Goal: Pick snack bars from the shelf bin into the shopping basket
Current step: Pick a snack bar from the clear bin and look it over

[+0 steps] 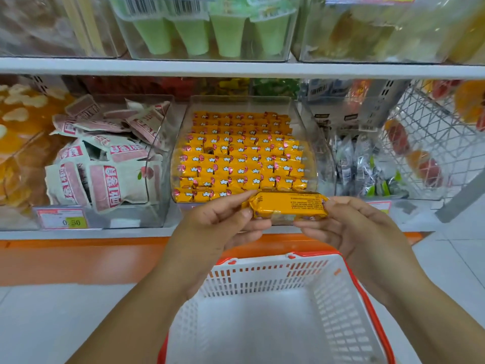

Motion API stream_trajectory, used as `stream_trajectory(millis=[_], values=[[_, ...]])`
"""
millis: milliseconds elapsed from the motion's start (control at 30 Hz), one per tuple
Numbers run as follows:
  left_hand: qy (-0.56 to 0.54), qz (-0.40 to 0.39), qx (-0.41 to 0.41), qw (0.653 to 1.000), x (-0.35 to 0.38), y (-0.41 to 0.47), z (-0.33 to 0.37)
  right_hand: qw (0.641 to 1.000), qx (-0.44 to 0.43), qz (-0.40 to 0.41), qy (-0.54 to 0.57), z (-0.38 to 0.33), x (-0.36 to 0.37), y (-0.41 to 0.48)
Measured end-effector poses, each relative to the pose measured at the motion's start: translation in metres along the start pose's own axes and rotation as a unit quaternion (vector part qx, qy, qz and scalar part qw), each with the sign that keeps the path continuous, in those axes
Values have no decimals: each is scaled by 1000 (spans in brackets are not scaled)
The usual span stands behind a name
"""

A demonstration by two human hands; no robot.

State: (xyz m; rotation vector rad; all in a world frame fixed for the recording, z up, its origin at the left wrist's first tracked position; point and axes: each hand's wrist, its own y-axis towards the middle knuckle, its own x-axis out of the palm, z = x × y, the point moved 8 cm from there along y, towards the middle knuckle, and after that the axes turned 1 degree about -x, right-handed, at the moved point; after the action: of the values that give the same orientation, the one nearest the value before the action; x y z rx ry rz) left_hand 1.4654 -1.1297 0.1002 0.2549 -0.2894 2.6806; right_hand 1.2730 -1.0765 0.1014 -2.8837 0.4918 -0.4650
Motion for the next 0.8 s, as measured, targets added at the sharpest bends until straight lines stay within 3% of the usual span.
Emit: stream_trajectory(millis=[133,367,500,667,800], values=[[41,63,20,997,-12,6,1,999,24,-15,29,6,10,8],[-17,154,30,987,-34,7,5,990,22,-114,75,2,39,13],[-33,184,60,981,-40,4,11,995,-12,-91,37,4,37,18],[68,191,124,971,-37,-3,28,996,-58,-41,-57,0,28,18],[94,174,134,971,-33,-6,30,991,-117,-20,-55,-12,29,11]])
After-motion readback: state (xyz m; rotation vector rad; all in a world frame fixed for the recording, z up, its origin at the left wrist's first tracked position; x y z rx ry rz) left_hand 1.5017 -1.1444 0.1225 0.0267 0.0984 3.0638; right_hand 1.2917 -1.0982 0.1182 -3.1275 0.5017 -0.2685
